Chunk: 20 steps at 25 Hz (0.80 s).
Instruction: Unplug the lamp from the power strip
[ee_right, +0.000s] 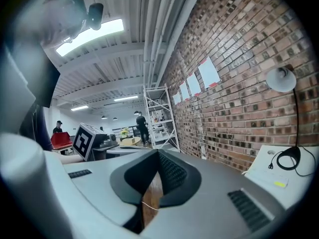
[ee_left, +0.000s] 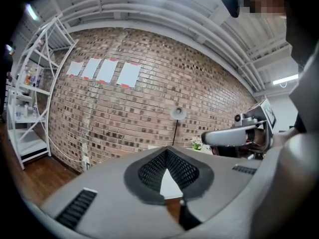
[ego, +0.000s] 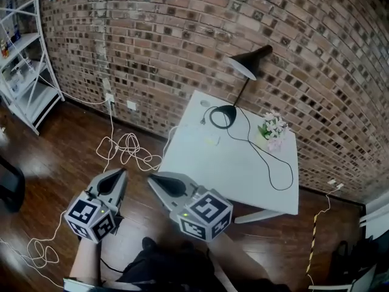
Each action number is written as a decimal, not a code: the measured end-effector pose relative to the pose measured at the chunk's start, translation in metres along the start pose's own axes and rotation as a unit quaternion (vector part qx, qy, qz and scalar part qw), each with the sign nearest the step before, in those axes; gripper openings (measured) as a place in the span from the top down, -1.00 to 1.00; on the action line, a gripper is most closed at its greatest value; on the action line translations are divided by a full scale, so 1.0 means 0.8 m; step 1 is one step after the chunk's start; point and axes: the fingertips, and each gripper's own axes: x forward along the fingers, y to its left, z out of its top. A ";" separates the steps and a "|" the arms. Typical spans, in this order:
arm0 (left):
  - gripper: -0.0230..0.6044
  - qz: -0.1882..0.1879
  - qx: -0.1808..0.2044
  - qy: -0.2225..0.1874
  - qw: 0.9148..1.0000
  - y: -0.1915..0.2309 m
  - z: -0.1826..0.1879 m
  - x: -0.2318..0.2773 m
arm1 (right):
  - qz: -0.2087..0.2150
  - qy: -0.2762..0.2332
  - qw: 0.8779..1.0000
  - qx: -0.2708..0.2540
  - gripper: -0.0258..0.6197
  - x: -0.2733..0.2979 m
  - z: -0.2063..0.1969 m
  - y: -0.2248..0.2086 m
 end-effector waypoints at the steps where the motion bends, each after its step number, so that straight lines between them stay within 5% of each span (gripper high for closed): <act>1: 0.95 -0.002 0.002 0.004 1.000 -0.003 0.000 0.002 | -0.002 -0.005 1.000 0.002 0.92 -0.003 0.003 -0.002; 11: 0.95 -0.007 0.035 0.048 0.998 -0.059 -0.013 0.040 | -0.004 -0.052 0.998 0.022 0.92 -0.064 0.010 -0.037; 20: 0.94 0.049 0.055 0.049 0.996 -0.106 -0.002 0.064 | 0.050 -0.038 0.998 0.007 0.92 -0.103 0.003 -0.069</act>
